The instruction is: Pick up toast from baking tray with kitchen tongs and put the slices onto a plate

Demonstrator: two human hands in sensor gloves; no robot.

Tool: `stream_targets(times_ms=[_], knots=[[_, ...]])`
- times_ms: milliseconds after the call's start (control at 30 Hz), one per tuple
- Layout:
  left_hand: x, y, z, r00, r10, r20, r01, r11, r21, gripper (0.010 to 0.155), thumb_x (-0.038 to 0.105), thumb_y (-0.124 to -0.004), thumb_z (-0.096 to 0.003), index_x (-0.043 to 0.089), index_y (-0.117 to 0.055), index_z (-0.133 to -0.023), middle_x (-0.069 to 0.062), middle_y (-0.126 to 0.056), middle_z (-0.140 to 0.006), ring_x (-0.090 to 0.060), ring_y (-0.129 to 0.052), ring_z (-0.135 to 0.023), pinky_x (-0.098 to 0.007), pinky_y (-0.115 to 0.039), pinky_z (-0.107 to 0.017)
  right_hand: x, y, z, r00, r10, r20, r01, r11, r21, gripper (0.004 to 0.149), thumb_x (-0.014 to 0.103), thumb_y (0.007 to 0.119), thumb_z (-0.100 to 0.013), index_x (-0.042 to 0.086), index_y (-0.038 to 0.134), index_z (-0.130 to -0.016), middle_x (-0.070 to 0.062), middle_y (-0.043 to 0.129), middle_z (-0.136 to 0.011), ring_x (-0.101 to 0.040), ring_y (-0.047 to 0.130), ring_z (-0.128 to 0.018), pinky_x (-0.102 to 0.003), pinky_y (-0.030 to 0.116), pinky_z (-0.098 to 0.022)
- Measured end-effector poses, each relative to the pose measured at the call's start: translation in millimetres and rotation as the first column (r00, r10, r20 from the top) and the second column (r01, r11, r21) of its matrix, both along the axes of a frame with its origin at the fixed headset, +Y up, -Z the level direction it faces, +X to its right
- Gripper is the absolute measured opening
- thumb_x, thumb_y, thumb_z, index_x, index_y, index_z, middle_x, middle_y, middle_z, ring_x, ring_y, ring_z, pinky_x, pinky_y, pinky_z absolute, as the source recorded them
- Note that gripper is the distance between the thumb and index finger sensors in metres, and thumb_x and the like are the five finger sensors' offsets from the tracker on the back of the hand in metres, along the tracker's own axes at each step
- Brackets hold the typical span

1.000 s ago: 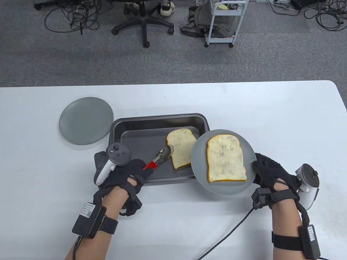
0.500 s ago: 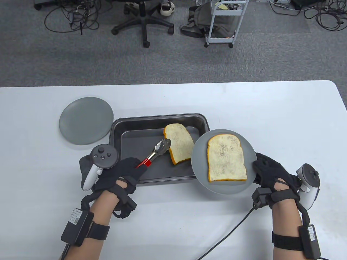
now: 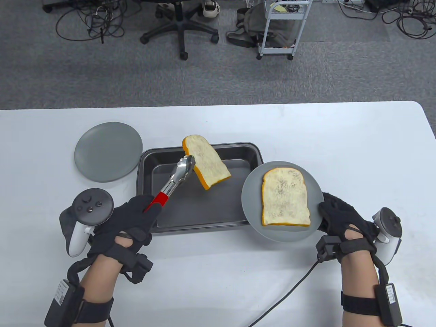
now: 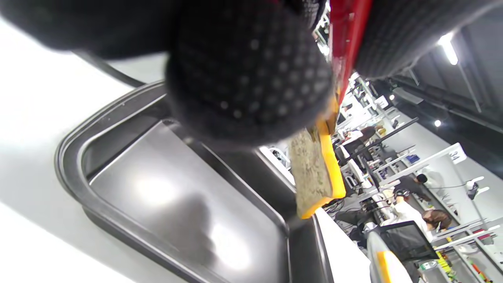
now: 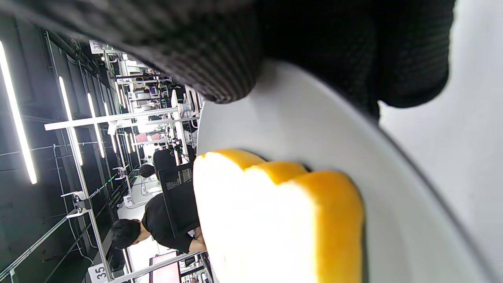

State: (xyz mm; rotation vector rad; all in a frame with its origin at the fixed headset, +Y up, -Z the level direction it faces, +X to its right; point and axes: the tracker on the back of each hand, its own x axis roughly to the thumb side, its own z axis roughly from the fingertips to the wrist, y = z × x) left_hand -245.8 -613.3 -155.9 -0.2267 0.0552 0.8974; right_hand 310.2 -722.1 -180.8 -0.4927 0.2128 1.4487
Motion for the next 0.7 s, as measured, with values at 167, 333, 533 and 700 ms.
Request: stream_targets(times_ms=[167, 333, 533, 700], knots=[[-7, 12, 11, 0.998, 0.067, 0.000, -0.067, 0.997, 0.047, 0.069, 0.055, -0.078, -0.0473, 0.005, -0.073, -0.094, -0.013, -0.104, -0.066, -0.013, -0.109, -0.017, -0.028, -0.094, -0.010, -2, -1, 0, 1.000, 0.011, -0.003, -0.011, 1.000, -0.005, 0.050, 0.024, 0.088, -0.042, 0.007, 0.081, -0.088, -0.020, 0.102, -0.069, -0.033, 0.113, -0.044, -0.053, 0.092, -0.043], [1, 14, 19, 0.988, 0.142, 0.062, -0.145, 0.988, 0.050, 0.069, 0.055, -0.073, -0.0487, 0.004, -0.068, -0.096, -0.011, -0.102, -0.068, -0.011, -0.109, -0.020, -0.027, -0.095, -0.012, -6, -2, -1, 1.000, 0.019, -0.016, -0.019, 1.000, -0.010, 0.050, 0.024, 0.088, -0.042, 0.006, 0.081, -0.088, -0.020, 0.102, -0.069, -0.033, 0.113, -0.044, -0.053, 0.092, -0.043], [27, 4, 24, 0.969, 0.208, 0.134, -0.212, 0.977, 0.021, 0.070, 0.054, -0.070, -0.0492, 0.003, -0.066, -0.097, -0.011, -0.100, -0.070, -0.010, -0.110, -0.021, -0.026, -0.096, -0.012, -16, -2, -1, 0.999, 0.020, -0.046, -0.020, 1.000, -0.011, 0.051, 0.023, 0.088, -0.042, 0.005, 0.079, -0.088, -0.020, 0.102, -0.070, -0.033, 0.114, -0.046, -0.053, 0.093, -0.044], [49, 0, 27, 0.955, 0.231, 0.185, -0.238, 0.971, 0.019, 0.069, 0.054, -0.070, -0.0496, 0.003, -0.065, -0.097, -0.011, -0.100, -0.070, -0.010, -0.110, -0.021, -0.026, -0.096, -0.013, -24, -3, -1, 0.998, 0.022, -0.063, -0.023, 1.000, -0.018, 0.051, 0.023, 0.088, -0.042, 0.004, 0.079, -0.088, -0.020, 0.101, -0.070, -0.034, 0.115, -0.046, -0.053, 0.094, -0.044]])
